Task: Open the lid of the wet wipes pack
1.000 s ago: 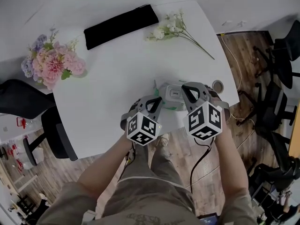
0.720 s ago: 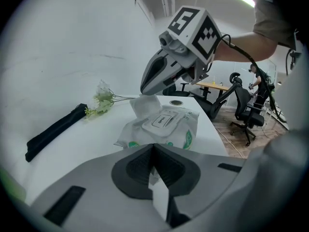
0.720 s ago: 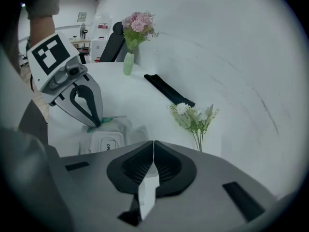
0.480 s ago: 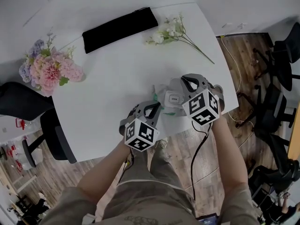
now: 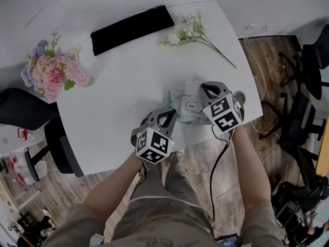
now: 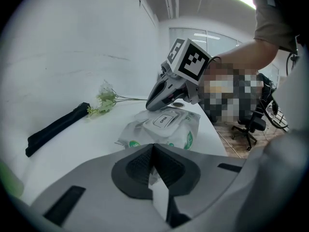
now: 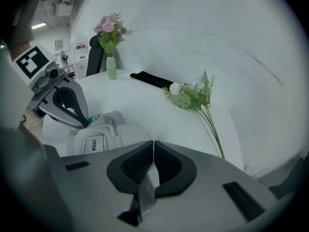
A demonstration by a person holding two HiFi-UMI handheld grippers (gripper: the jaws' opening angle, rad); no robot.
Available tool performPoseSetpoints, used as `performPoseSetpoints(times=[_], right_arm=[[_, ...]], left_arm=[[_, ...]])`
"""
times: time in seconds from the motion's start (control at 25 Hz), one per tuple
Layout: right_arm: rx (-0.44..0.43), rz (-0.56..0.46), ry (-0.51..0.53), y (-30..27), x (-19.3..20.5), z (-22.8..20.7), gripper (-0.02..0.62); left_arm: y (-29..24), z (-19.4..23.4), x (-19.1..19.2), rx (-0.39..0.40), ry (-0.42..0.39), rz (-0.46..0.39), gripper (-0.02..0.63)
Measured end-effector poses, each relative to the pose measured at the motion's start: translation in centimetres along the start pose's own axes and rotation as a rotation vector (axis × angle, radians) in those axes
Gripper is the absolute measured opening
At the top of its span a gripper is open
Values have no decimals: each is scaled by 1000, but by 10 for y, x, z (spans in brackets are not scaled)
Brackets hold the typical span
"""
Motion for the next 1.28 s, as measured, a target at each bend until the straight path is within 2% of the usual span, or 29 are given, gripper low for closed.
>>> performPoseSetpoints(times=[0.16, 0.24, 0.4, 0.72, 1.0, 1.16, 1.28], right_arm=[[45, -44, -44, 17, -10, -11, 32], [61, -77, -65, 32, -18, -15, 32], [107, -154, -95, 68, -39, -24, 32], [200, -322, -157, 155, -78, -28, 32], [263, -476, -213, 233, -101, -7, 32], [278, -508, -194, 264, -107, 13, 31], [293, -533, -206, 284, -107, 27, 32]], left_arm=[[2, 4, 0, 21, 105, -18, 15], [6, 6, -2, 25, 126, -10, 15], [20, 9, -17, 17, 95, -18, 15], [70, 18, -78, -21, 40, -133, 15], [125, 13, -130, -43, -3, -271, 15], [158, 1, -145, -69, -59, -325, 15], [180, -10, -153, -56, -60, -369, 15]])
Point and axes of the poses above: the fingertips, and each gripper's own axes: y backward along the fingers, z to its left, x out of its underside, the point moved 4 cm from there along y, backward along the fingers, and after that the axes turned 11 degrees about y, right-handed, at the moved point
